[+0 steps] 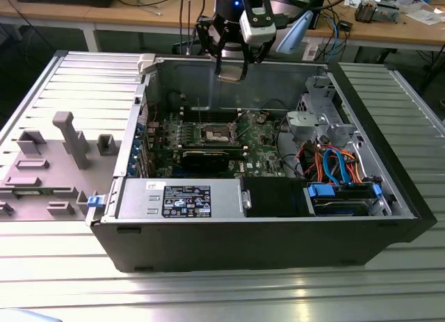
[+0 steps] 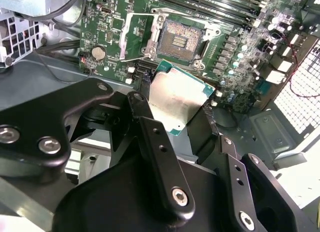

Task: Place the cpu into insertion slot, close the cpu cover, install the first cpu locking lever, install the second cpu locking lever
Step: 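Place the cpu into insertion slot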

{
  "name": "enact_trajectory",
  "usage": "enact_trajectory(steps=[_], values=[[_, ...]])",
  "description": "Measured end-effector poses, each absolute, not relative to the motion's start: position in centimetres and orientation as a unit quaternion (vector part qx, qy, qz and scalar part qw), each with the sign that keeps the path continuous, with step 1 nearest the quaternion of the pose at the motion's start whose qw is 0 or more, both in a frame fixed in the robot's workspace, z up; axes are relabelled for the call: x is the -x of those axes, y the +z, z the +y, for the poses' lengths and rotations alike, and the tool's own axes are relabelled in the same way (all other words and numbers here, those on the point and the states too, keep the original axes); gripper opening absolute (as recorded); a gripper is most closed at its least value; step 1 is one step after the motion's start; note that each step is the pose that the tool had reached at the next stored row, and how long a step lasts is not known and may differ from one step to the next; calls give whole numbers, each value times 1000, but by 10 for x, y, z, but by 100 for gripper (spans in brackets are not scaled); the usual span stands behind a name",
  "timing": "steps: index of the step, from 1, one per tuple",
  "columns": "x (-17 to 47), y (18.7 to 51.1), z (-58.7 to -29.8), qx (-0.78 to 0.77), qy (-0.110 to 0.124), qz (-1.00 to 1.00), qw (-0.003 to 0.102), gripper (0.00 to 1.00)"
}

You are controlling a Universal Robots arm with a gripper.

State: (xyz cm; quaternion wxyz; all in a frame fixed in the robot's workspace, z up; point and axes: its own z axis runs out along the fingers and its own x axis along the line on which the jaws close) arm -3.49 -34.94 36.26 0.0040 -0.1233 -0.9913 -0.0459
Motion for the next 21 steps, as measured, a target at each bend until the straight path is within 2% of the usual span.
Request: enact_trajectory(steps=[21], values=[[35,362,-349,167,-46,-985,2,54]])
